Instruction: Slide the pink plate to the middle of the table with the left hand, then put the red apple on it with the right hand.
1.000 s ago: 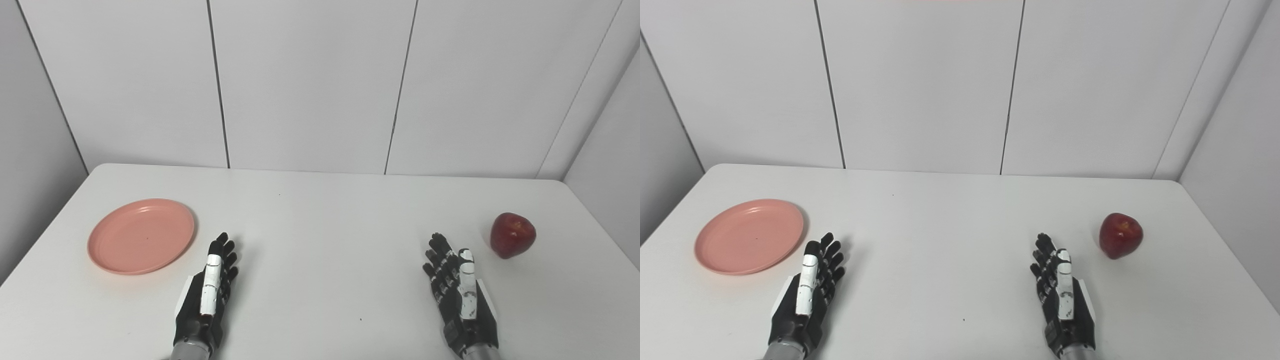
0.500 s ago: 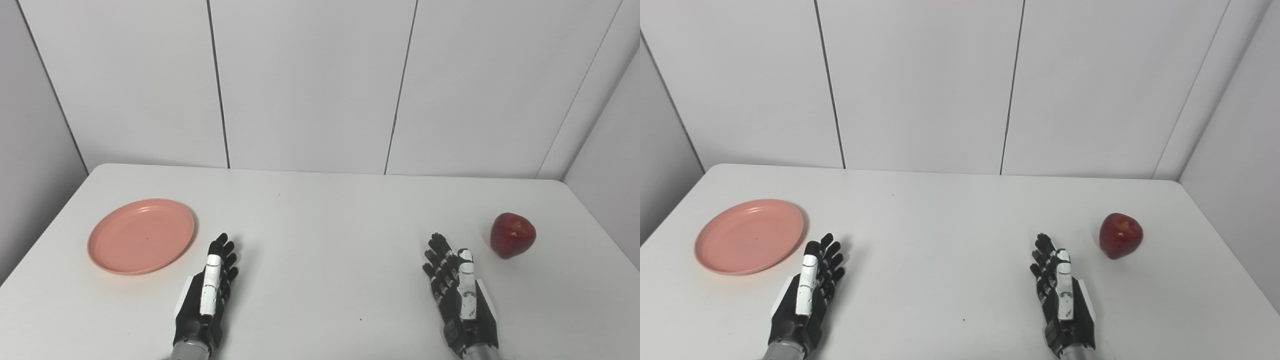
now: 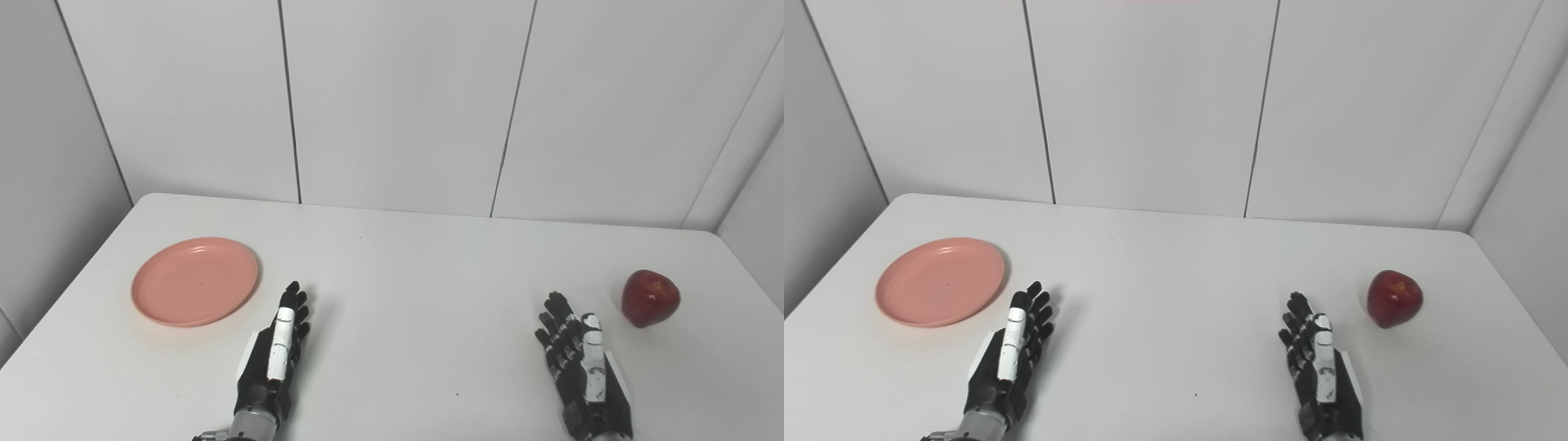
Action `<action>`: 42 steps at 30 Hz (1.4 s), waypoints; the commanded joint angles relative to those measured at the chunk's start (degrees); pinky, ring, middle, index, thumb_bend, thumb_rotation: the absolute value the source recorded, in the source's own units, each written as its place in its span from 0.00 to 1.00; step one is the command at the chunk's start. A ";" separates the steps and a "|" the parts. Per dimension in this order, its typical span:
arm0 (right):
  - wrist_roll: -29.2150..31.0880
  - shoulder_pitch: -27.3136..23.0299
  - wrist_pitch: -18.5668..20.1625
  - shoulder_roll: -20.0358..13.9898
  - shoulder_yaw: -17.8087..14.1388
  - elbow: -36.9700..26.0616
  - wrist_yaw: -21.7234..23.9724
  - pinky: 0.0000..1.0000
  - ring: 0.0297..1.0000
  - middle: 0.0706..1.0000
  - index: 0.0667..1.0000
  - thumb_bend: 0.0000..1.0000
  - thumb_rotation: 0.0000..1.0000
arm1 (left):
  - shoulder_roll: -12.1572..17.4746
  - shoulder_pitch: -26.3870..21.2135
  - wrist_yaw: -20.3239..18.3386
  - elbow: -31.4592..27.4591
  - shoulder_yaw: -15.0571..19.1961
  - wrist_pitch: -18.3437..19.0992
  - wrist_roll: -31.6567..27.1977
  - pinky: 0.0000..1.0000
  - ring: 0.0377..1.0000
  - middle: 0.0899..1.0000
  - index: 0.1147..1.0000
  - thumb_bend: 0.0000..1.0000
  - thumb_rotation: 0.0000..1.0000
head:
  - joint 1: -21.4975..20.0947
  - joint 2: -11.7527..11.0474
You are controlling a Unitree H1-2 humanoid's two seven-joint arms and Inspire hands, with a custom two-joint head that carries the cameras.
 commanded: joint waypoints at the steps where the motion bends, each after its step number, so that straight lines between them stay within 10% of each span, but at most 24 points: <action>1: 0.34 0.28 -1.03 -1.06 -0.73 1.57 0.27 1.00 1.00 0.97 0.94 0.84 1.00 | -1.36 2.72 0.50 0.66 -0.54 -2.68 0.66 1.00 1.00 1.00 1.00 0.69 1.00 | 0.18 -0.02; 42: 4.76 -1.50 -4.50 -5.41 -3.12 9.99 5.61 1.00 1.00 1.00 1.00 0.79 1.00 | -6.15 0.83 4.78 9.38 -2.99 -9.18 4.77 1.00 1.00 1.00 1.00 0.72 0.98 | 11.10 -7.02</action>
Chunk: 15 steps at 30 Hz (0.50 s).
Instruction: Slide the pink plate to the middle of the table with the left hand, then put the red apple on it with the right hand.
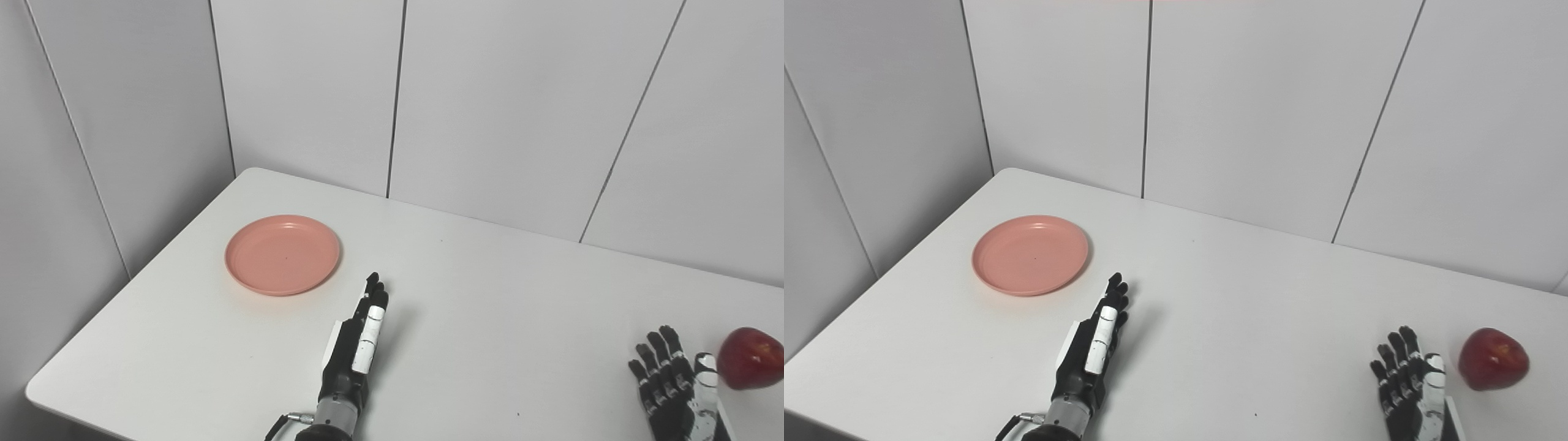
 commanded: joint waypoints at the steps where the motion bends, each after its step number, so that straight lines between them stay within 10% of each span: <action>1: 0.04 1.53 -2.37 -0.11 -0.29 3.27 0.89 1.00 1.00 1.00 1.00 0.79 1.00 | -1.25 0.95 -0.50 1.92 -0.69 1.35 -0.32 1.00 1.00 1.00 1.00 0.71 0.98 | -0.12 -0.47; 15: -0.65 1.96 -2.53 0.99 0.40 2.75 0.19 1.00 1.00 1.00 0.98 0.81 1.00 | 0.06 1.48 -1.55 1.93 -0.16 0.72 -1.15 1.00 1.00 1.00 1.00 0.69 0.99 | -1.53 -0.90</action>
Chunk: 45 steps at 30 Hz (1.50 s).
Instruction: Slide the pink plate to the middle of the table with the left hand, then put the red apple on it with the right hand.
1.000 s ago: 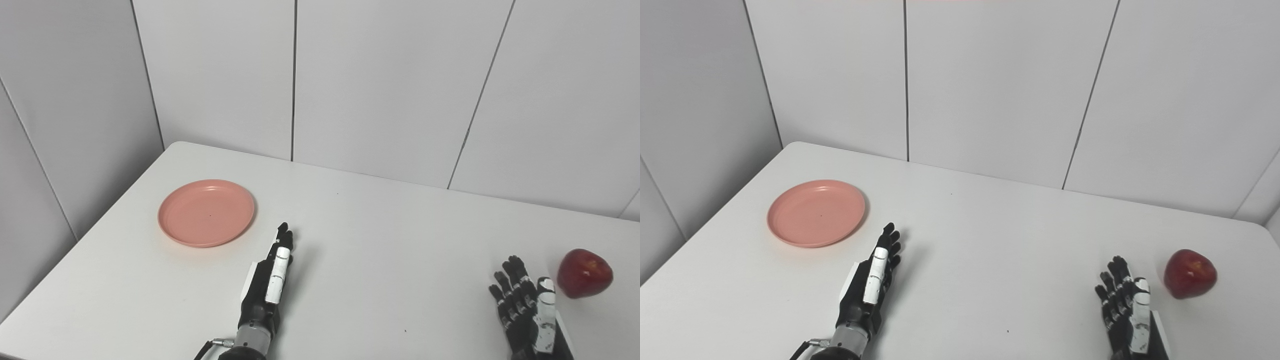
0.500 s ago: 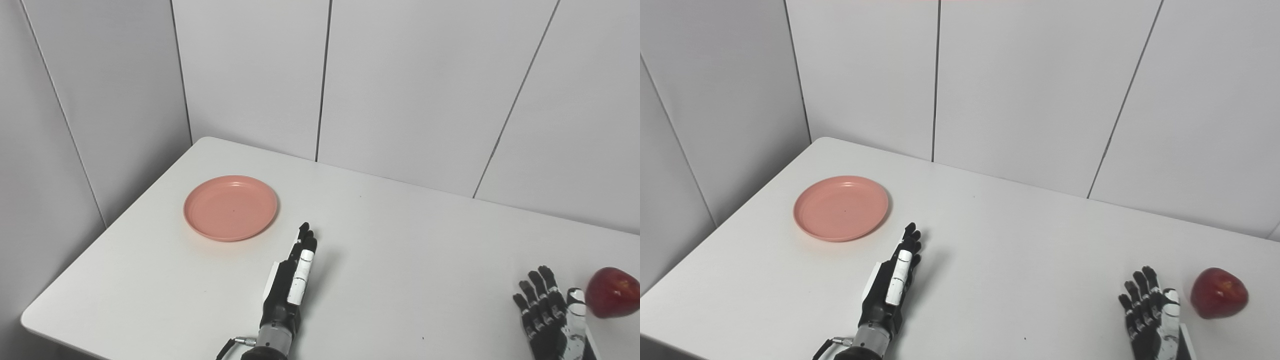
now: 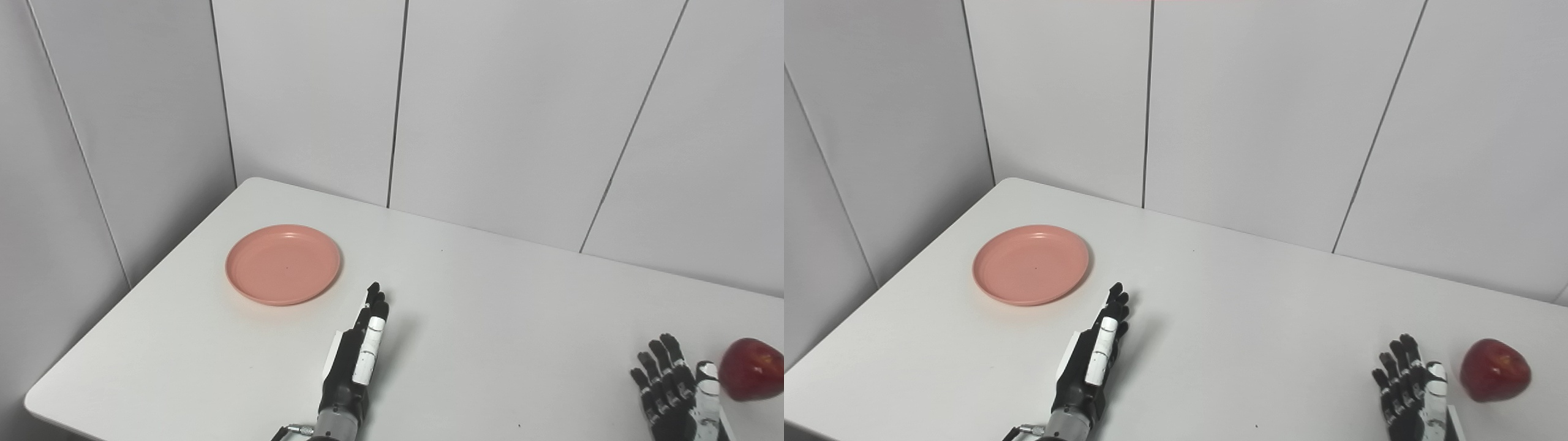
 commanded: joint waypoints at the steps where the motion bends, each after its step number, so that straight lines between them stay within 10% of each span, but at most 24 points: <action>1: -0.45 2.26 -1.73 0.98 0.35 2.19 0.13 1.00 1.00 1.00 0.98 0.81 1.00 | 0.19 1.45 -1.72 1.63 -0.23 0.95 -1.18 1.00 1.00 1.00 1.00 0.68 1.00 | -0.33 -0.05; 25: -1.71 3.21 -0.70 2.55 1.40 0.20 -0.94 1.00 1.00 1.00 0.96 0.77 1.00 | 4.50 -3.97 -7.84 -1.79 5.19 -0.84 -5.62 0.93 0.87 0.86 0.89 0.84 0.96 | -2.46 0.01; 45: -2.08 3.60 -0.67 3.04 1.94 -0.31 -1.29 1.00 1.00 0.99 0.97 0.77 1.00 | 11.51 -13.87 -9.58 -8.32 8.14 10.40 -10.59 0.94 0.87 0.85 0.86 0.93 1.00 | -2.89 -0.23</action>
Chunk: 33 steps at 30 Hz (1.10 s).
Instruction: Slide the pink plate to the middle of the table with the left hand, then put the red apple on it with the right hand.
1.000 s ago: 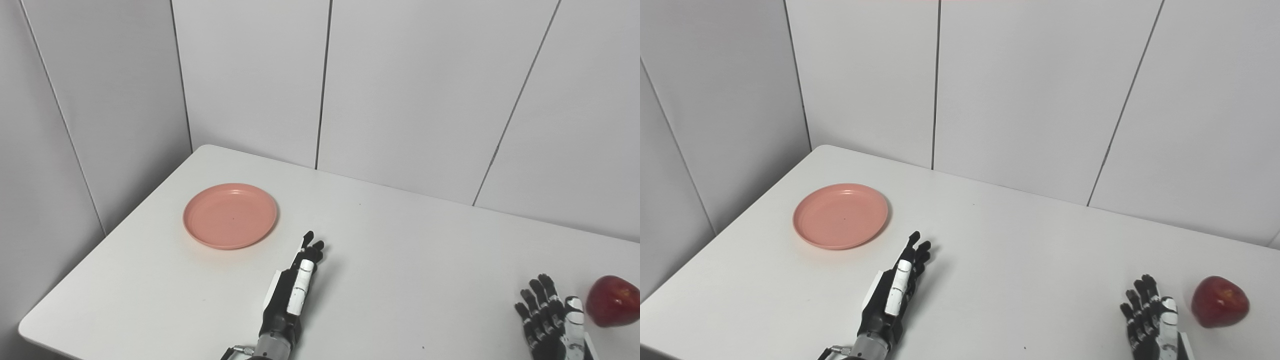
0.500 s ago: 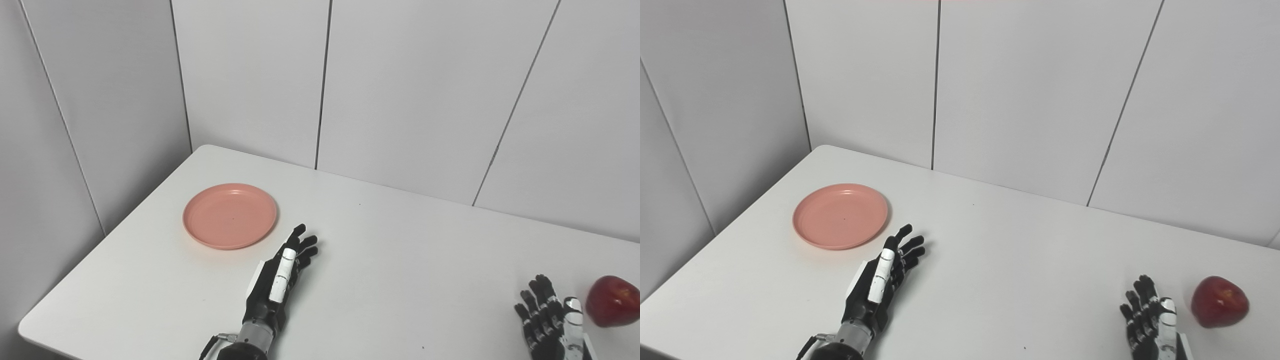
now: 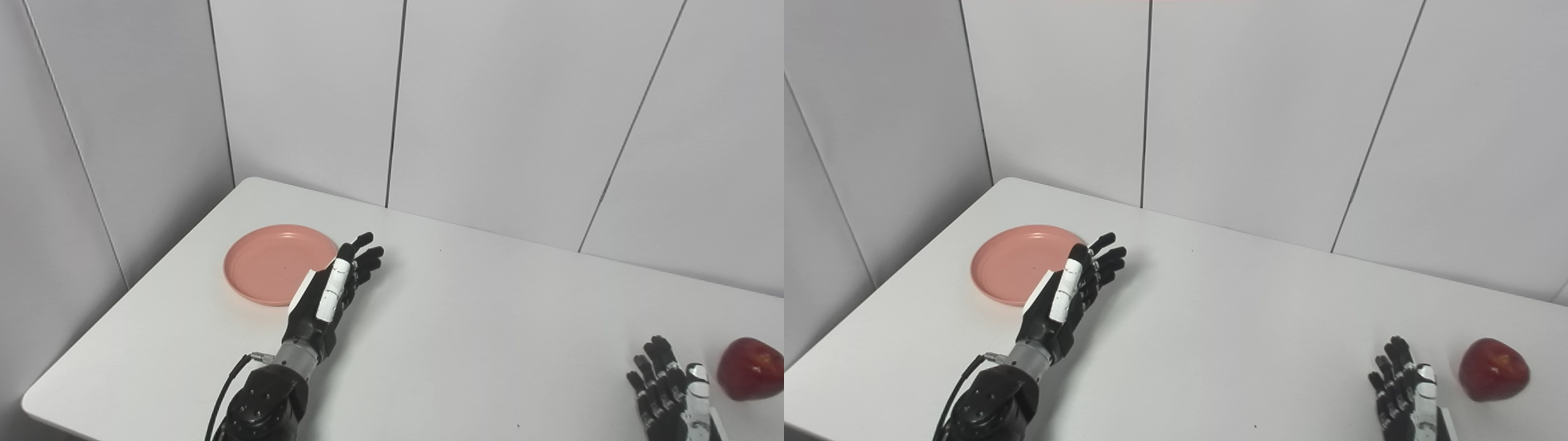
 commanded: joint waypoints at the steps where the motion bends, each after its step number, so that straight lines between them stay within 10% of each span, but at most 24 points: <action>1: 0.44 2.24 -0.60 1.67 0.70 1.76 0.18 1.00 1.00 0.99 0.97 0.76 1.00 | 1.20 -3.45 -0.42 -2.91 0.31 1.52 -0.96 0.94 0.87 0.86 0.86 0.93 1.00 | -0.07 0.08; 17: 0.08 2.44 -0.60 2.00 0.82 1.43 -0.11 1.00 1.00 0.99 0.96 0.76 0.98 | 8.97 -11.92 -2.18 -2.11 5.20 7.46 -5.52 0.91 0.89 0.87 0.89 0.92 1.00 | -0.54 0.04; 33: -0.05 2.41 -0.86 2.26 0.77 1.83 -0.02 1.00 1.00 0.99 0.96 0.75 0.98 | 17.85 -19.23 -6.49 17.13 11.47 -5.35 -8.10 0.80 0.84 0.83 0.88 0.95 1.00 | -0.86 -0.47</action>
